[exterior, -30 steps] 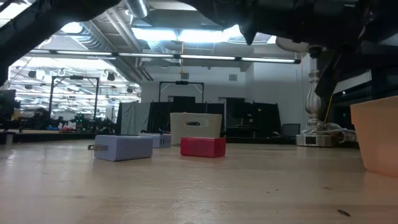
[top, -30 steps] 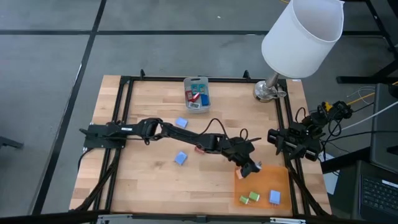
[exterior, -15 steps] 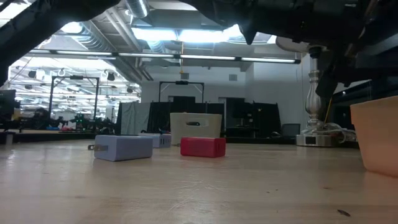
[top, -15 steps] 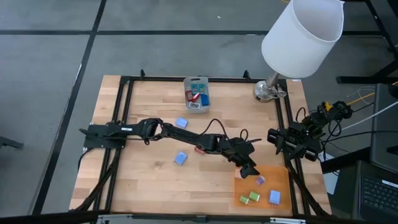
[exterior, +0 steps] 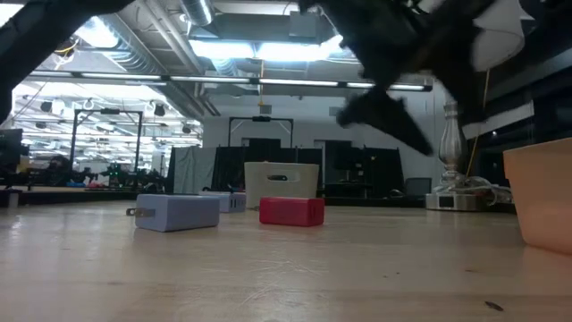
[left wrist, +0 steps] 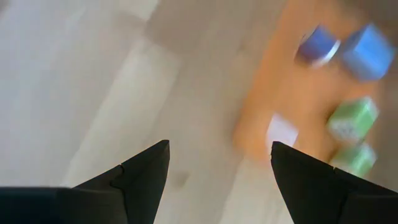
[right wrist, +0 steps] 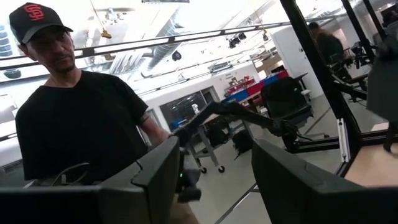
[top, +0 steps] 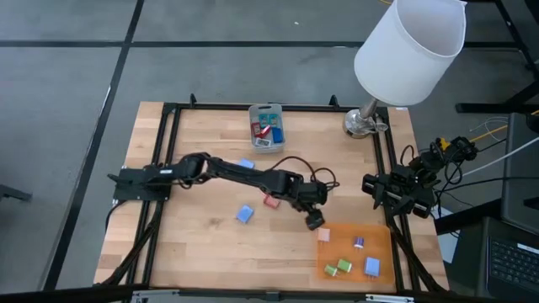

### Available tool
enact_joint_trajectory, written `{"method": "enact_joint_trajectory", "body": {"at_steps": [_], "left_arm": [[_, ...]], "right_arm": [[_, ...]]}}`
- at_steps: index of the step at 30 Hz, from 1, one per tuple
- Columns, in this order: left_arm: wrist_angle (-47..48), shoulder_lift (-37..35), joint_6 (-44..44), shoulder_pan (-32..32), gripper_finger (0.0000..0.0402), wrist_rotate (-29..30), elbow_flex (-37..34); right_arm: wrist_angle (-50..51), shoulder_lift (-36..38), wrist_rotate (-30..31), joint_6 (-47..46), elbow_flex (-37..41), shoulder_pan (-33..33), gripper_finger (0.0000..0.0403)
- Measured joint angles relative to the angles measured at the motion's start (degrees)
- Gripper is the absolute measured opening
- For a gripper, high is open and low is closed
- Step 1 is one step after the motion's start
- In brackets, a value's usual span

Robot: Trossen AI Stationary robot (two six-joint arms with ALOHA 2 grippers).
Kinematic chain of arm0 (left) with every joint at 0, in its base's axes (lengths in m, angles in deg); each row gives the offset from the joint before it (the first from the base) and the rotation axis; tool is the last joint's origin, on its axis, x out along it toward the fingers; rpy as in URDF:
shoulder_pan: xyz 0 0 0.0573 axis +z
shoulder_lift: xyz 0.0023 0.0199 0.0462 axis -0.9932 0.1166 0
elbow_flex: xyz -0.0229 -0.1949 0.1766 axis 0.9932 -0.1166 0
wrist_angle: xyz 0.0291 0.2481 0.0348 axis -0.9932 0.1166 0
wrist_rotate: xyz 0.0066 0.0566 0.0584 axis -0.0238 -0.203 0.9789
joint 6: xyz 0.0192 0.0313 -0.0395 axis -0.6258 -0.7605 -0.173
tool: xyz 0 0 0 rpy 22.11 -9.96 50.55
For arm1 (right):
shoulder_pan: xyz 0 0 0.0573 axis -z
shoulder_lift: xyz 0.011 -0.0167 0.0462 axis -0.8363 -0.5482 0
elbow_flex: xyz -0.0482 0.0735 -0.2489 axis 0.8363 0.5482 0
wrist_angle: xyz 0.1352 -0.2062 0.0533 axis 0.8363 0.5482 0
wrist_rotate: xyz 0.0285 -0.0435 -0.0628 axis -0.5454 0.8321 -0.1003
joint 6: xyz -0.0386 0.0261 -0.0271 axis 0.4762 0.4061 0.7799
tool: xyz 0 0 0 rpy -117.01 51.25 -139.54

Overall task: Pick & Place Office items
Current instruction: Put the bottom light blue charger adapter into the orange bin

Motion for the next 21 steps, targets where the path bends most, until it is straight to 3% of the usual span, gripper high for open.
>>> {"method": "enact_joint_trajectory", "body": {"at_steps": [6, 10, 17, 21], "left_arm": [[13.7, -6.0, 1.4, -0.7, 0.0274, 1.2, 0.0], [21.0, -8.3, 4.3, -3.1, 0.0274, 5.4, 0.0], [23.1, -10.3, 7.4, -9.2, 0.0273, 12.6, 0.0], [23.5, -10.3, 10.0, -11.3, 0.0264, 13.4, 0.0]], "right_arm": [[0.5, 0.0, 0.0, 0.4, 0.0, 0.0, 0.02], [0.8, 0.0, 0.0, 0.4, 0.0, 0.0, 0.02], [0.8, 0.0, -0.2, 1.4, 0.0, 0.0, 0.02], [0.8, 0.0, -0.2, 1.6, 0.0, 0.0, 0.02]]}}
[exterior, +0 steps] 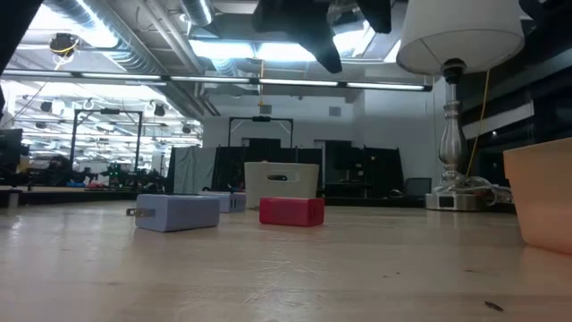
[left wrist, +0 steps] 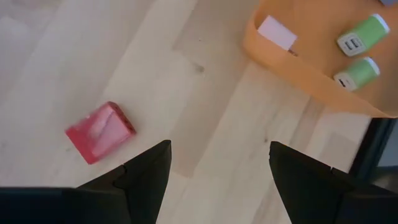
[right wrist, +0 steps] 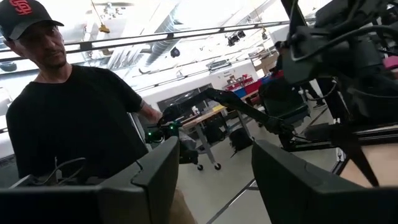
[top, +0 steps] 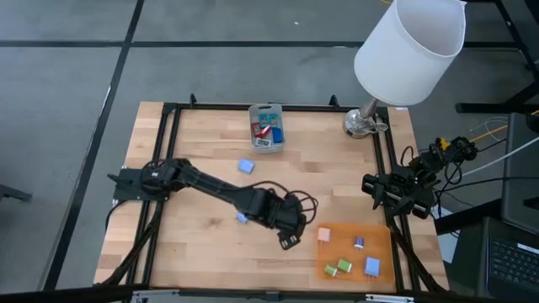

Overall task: Pick & Place Office items
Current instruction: Put the bottom light blue charger adapter into the orange bin

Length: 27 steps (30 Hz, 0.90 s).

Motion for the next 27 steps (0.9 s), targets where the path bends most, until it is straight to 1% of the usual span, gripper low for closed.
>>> {"method": "enact_joint_trajectory", "body": {"at_steps": [5, 8, 10, 12, 14, 17, 18, 20, 22, 23, 25, 27], "left_arm": [[-2.9, -0.3, 4.2, -2.9, 0.0249, 1.0, 0.0], [-7.8, -1.4, 4.8, -4.6, 0.0243, 4.0, 0.0], [-7.5, -2.2, 4.8, -5.0, 0.0242, 7.2, 0.1], [-4.3, -2.2, 5.0, -4.9, 0.0242, 9.4, 0.1], [2.0, -2.1, 6.3, -5.1, 0.0242, 11.7, 0.0], [8.8, -2.7, 9.9, -6.2, 0.0242, 18.0, 0.0], [10.4, -3.2, 11.4, -6.7, 0.0242, 19.8, 0.0], [10.0, -5.0, 13.0, -7.4, 0.0242, 21.4, 0.0], [8.5, -7.4, 13.3, -7.9, 0.0242, 20.9, 0.0], [6.6, -8.6, 12.7, -8.1, 0.0242, 19.5, 0.0], [-0.1, -11.0, 9.3, -8.5, 0.0242, 15.8, 0.0], [-8.8, -13.3, 3.7, -9.2, 0.0242, 12.8, 0.0]], "right_arm": [[0.0, 0.0, 0.0, 0.1, 0.0, 0.0, 0.02], [0.0, 0.0, 0.0, 0.1, 0.0, 0.0, 0.02], [0.0, 0.0, 0.0, 0.1, 0.0, 0.0, 0.02], [0.0, 0.0, 0.2, 0.1, 0.0, 0.0, 0.02], [0.0, 0.0, 0.9, -0.4, 0.0, 0.0, 0.02], [0.0, 0.0, 1.2, -1.3, 0.0, 0.0, 0.02], [0.0, 0.0, 1.2, -1.5, 0.0, 0.0, 0.02], [0.0, 0.0, 1.9, -2.2, 0.0, 0.0, 0.02], [0.0, 0.0, 3.1, -2.3, 0.0, 0.0, 0.02], [0.0, 0.0, 3.7, -2.3, 0.0, 0.0, 0.02], [0.0, 0.0, 4.8, -2.3, 0.0, 0.0, 0.02], [0.0, 0.0, 6.1, -2.3, 0.0, 0.0, 0.02]]}}
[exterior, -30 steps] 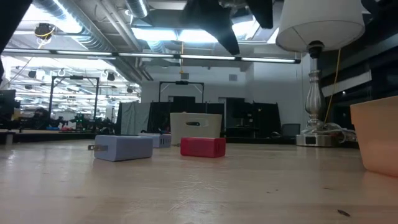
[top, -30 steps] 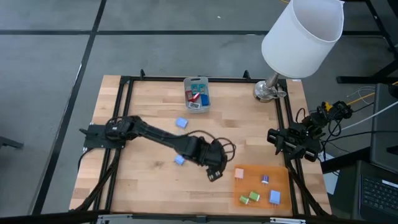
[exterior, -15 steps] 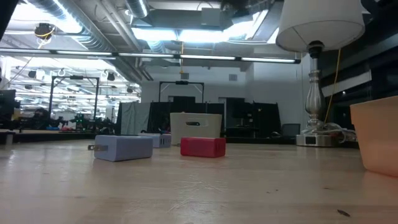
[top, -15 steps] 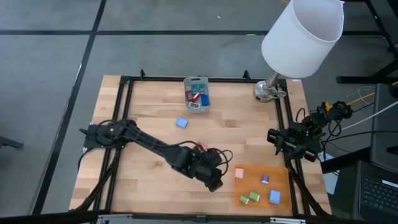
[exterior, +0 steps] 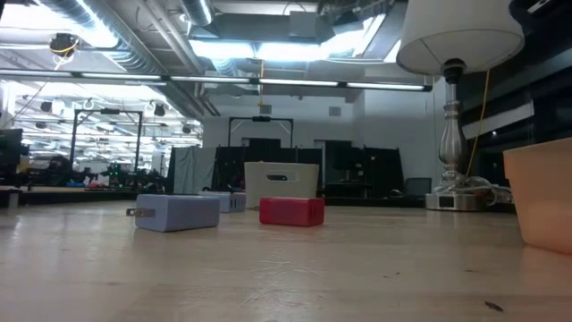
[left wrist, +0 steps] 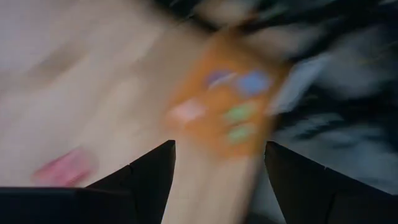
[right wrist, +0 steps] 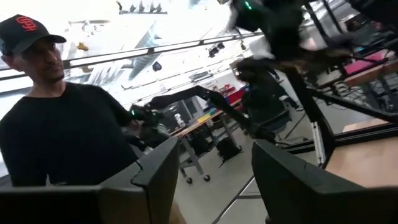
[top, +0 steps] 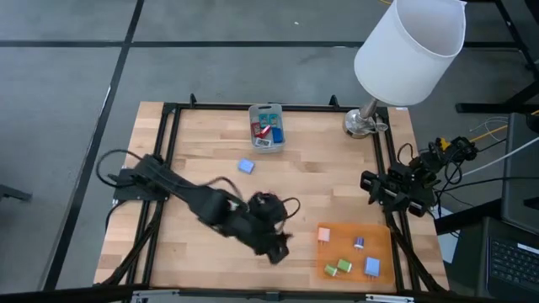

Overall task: Pick & Place Office items
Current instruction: Put the bottom light blue charger adapter into the orange bin

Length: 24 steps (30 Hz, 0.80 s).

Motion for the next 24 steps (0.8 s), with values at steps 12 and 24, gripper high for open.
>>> {"method": "enact_joint_trajectory", "body": {"at_steps": [12, 24], "left_arm": [[-41.9, -17.4, -44.1, -6.8, 0.0242, 11.2, 0.0], [-4.8, -23.8, -29.2, -14.5, 0.0242, 31.6, -1.0]], "right_arm": [[-0.9, 0.0, 3.6, -0.2, 0.0, 0.0, 0.02], [-1.0, 0.0, 11.3, 2.0, 0.0, 0.0, 0.0201]]}}
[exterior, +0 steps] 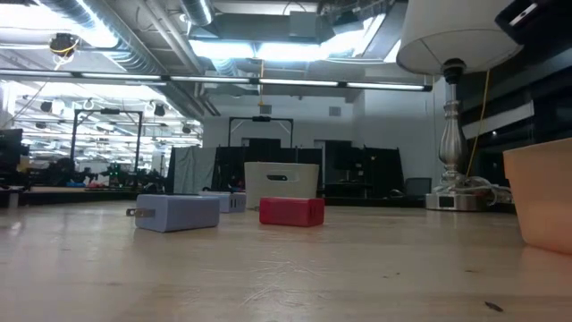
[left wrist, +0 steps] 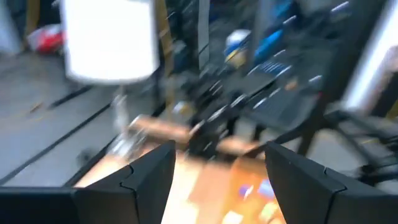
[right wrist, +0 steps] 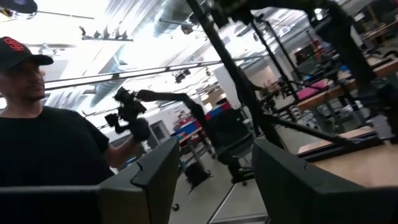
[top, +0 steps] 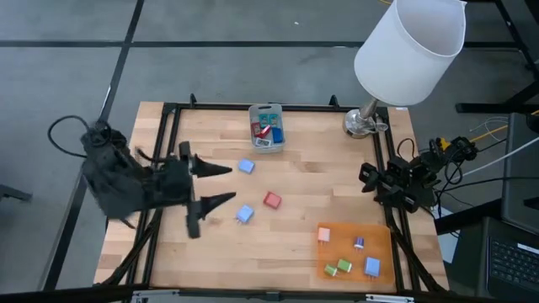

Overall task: Pick & Place Office items
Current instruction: Put the bottom light blue charger adapter into the orange bin

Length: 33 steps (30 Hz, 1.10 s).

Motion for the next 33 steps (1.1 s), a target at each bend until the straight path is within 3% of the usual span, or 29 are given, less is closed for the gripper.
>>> {"method": "enact_joint_trajectory", "body": {"at_steps": [5, 10, 15, 19, 22, 24, 26, 30, 33], "left_arm": [[5.3, -3.2, 17.7, -2.2, 0.0242, 10.2, -15.1], [-2.1, -13.5, 37.0, -7.4, 0.0242, 18.1, -39.1], [-12.9, -23.8, 50.5, -10.1, 0.0242, 17.3, -62.4], [-25.7, -28.5, 60.8, -6.7, 0.0242, 7.3, -80.2], [-46.3, -29.3, 54.9, -2.4, 0.0241, -2.6, -88.6], [-54.1, -28.8, 51.0, 1.8, 0.0239, -11.7, -90.6], [-53.5, -28.0, 50.5, 7.0, 0.0236, -21.5, -90.4], [-42.3, -25.1, 48.9, 17.8, 0.0237, -40.6, -86.3], [-30.0, -21.0, 44.6, 24.1, 0.0243, -49.8, -80.8]], "right_arm": [[-0.2, 0.0, 2.0, 0.3, 0.0, 0.0, 0.0201], [-0.4, 0.0, 2.9, 0.4, 0.0, 0.0, 0.0201], [-0.4, 0.0, 4.9, 0.3, 0.0, 0.0, 0.0201], [-0.4, 0.0, 5.9, 0.3, 0.0, 0.0, 0.0201], [-0.9, 0.0, 5.9, -1.0, 0.0, 0.0, 0.0201], [-0.8, 0.0, 5.8, -1.6, 0.0, 0.0, 0.0201], [-0.8, 0.0, 5.6, -1.9, 0.0, 0.0, 0.0201], [-0.8, 0.0, 5.4, -1.4, 0.0, 0.0, 0.0201], [-0.8, 0.0, 5.4, -0.9, 0.0, 0.0, 0.0201]]}}
